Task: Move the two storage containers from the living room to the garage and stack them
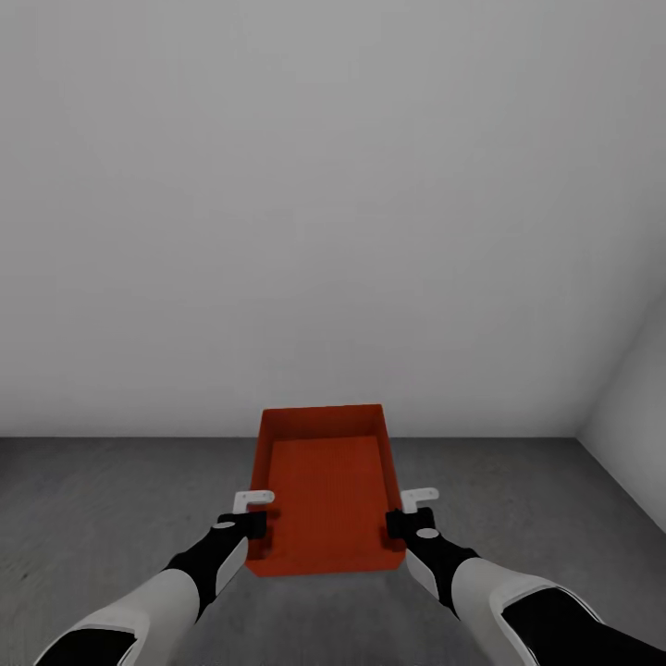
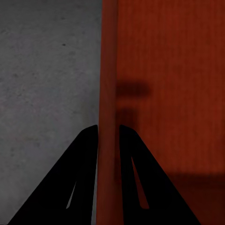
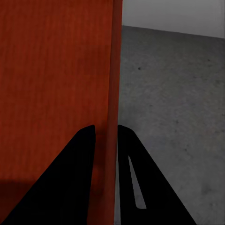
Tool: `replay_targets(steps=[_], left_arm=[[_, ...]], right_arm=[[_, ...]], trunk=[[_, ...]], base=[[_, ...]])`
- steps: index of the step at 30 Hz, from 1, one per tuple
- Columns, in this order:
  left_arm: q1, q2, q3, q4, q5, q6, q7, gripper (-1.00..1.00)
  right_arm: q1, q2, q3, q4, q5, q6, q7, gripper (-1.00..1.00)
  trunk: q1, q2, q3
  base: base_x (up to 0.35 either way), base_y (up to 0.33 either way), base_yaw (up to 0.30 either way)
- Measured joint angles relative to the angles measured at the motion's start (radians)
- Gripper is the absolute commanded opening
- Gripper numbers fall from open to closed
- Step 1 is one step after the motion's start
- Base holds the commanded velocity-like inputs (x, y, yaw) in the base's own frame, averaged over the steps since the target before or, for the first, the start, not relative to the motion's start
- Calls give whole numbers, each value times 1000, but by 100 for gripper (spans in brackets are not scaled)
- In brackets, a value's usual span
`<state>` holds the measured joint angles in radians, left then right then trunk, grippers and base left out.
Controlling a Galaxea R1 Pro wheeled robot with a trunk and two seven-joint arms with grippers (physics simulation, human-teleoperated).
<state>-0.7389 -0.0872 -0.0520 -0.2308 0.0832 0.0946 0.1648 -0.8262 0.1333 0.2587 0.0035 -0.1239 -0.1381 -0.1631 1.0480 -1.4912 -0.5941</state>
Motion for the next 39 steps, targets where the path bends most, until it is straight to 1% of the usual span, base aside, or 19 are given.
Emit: replay_targets(steps=[39], left_arm=[[0,0,-1,-2,0,3,0,-100]], right_arm=[[0,0,-2,0,1,1,0,-100]], trunk=[[150,-273,-185]], base=[[0,0,0]])
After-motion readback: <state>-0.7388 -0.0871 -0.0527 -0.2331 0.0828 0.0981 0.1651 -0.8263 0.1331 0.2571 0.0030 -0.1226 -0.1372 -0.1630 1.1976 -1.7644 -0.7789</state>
